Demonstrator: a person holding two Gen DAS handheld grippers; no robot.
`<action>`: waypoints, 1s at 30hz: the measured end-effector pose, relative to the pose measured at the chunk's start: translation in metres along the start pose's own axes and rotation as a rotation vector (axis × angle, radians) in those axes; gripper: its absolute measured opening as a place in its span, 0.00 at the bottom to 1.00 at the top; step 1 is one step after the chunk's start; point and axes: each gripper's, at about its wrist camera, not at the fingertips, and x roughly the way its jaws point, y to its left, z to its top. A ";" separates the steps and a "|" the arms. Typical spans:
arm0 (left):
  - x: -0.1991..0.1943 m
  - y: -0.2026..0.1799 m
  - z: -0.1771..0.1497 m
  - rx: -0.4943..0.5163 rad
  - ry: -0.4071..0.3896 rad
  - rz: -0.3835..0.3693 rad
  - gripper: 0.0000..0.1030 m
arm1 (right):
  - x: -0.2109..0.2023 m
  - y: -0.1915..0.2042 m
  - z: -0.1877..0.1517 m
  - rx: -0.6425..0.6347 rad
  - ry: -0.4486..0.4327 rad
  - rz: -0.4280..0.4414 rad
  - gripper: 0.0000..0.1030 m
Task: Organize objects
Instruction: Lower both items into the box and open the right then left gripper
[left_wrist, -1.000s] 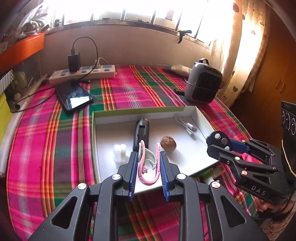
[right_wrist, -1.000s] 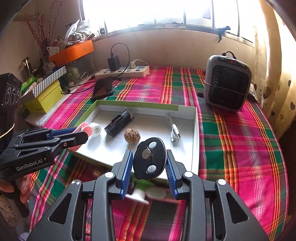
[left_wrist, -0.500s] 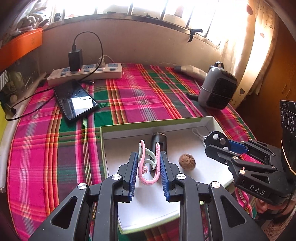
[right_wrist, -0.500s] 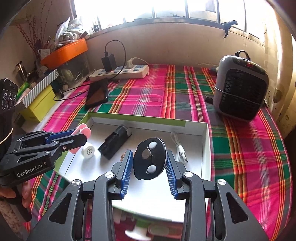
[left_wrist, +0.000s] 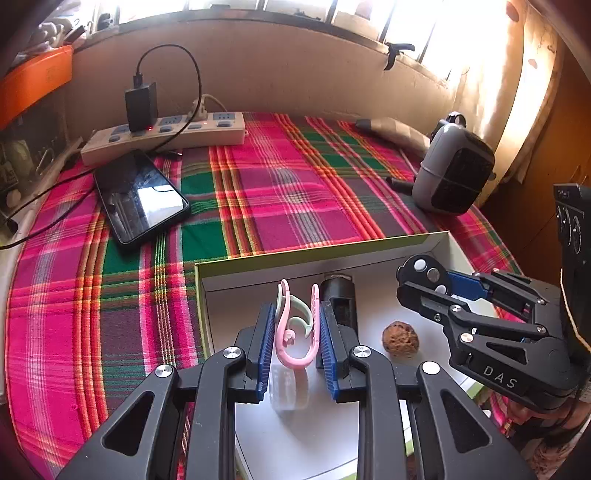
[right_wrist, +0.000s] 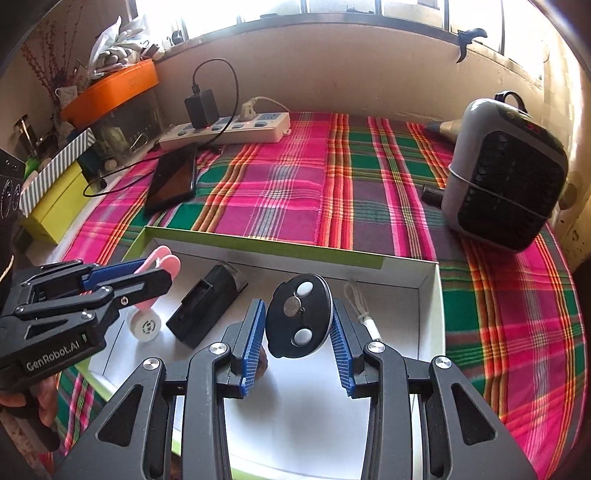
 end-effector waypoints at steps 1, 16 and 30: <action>0.002 0.000 0.000 0.001 0.005 0.000 0.21 | 0.002 0.000 0.001 0.000 0.003 0.001 0.35; 0.014 0.002 0.002 0.005 0.034 0.001 0.21 | 0.021 0.001 0.002 -0.007 0.036 -0.014 0.35; 0.017 -0.001 0.004 0.021 0.041 0.021 0.21 | 0.027 0.002 0.002 -0.010 0.040 -0.018 0.35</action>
